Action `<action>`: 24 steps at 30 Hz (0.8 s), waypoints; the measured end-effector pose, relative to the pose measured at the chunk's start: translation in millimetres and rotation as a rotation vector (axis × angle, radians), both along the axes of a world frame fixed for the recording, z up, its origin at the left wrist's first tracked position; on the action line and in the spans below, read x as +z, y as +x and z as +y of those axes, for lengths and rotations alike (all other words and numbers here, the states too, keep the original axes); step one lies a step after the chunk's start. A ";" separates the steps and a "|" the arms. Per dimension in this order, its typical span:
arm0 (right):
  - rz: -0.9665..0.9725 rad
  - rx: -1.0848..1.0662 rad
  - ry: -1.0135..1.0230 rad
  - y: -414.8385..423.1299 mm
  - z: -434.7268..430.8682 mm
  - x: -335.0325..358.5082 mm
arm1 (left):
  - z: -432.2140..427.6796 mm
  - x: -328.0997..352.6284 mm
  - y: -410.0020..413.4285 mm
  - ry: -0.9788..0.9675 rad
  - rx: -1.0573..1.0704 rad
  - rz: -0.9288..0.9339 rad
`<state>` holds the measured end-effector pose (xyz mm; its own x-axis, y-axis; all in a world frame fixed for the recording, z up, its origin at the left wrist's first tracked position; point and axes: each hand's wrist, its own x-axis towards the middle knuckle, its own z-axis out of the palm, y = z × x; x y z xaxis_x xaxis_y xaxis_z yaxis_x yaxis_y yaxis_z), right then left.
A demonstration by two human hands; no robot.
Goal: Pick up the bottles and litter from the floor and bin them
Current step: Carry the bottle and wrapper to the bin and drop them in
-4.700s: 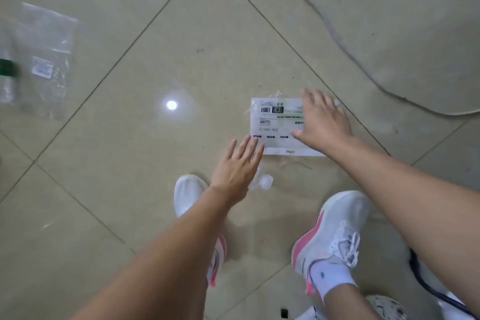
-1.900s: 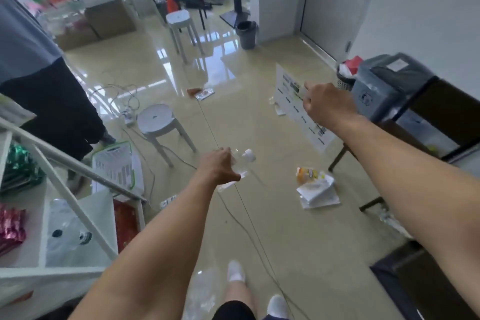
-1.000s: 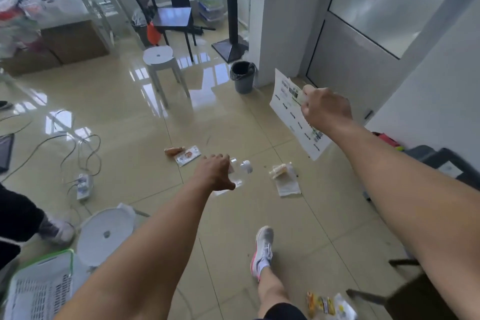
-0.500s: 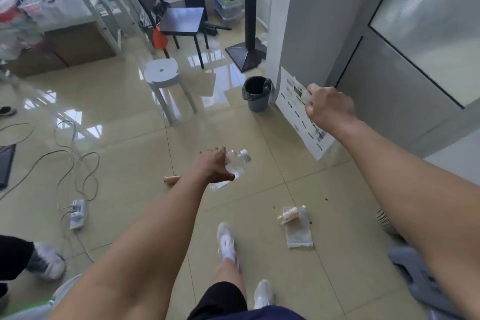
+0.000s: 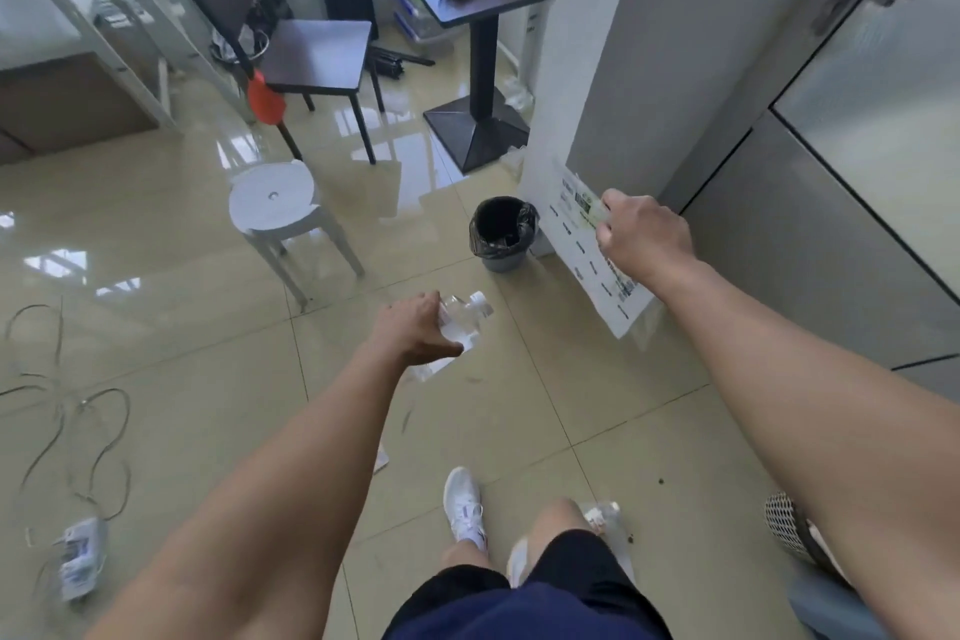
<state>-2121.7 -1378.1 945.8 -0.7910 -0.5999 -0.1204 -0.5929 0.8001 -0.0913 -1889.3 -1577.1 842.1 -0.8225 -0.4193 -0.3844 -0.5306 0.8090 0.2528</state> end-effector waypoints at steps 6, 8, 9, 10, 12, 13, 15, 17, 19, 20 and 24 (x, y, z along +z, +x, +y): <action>-0.014 -0.030 -0.063 -106.9 -78.5 -14.3 | -84.0 -0.2 -112.4 -0.010 -0.019 -0.039; -0.069 -0.045 -0.117 -148.2 -103.7 -32.2 | -108.5 -12.9 -149.5 -0.011 -0.023 -0.055; -0.104 -0.054 -0.145 -169.9 -116.2 -44.9 | -120.8 -21.4 -169.3 -0.010 -0.022 -0.065; -0.140 -0.061 -0.169 -190.9 -128.1 -60.2 | -132.6 -31.4 -188.7 -0.010 -0.020 -0.078; -0.223 -0.071 -0.189 -229.6 -151.2 -94.9 | -154.6 -54.4 -229.1 -0.003 -0.012 -0.103; -0.269 -0.078 -0.191 -248.1 -162.4 -113.5 | -165.4 -66.5 -250.4 0.005 0.000 -0.118; -0.348 -0.095 -0.168 -276.3 -179.5 -144.9 | -183.6 -85.9 -285.4 0.022 0.020 -0.134; -0.411 -0.120 -0.118 -313.2 -199.0 -179.8 | -205.4 -112.6 -327.7 0.048 0.050 -0.137; -0.473 -0.123 -0.058 -345.3 -218.3 -214.4 | -225.9 -139.6 -367.1 0.080 0.077 -0.135; -0.524 -0.123 -0.043 -357.3 -228.3 -228.8 | -235.5 -151.9 -382.2 0.099 0.100 -0.133; -0.723 -0.135 -0.077 -390.3 -271.2 -277.5 | -268.4 -202.8 -416.3 0.164 0.178 -0.151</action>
<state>-2512.1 -1649.3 668.2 -0.5975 -0.5307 -0.6011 -0.2600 0.8374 -0.4809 -2305.5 -1845.5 639.3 -0.6702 -0.4739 -0.5712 -0.7019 0.6549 0.2801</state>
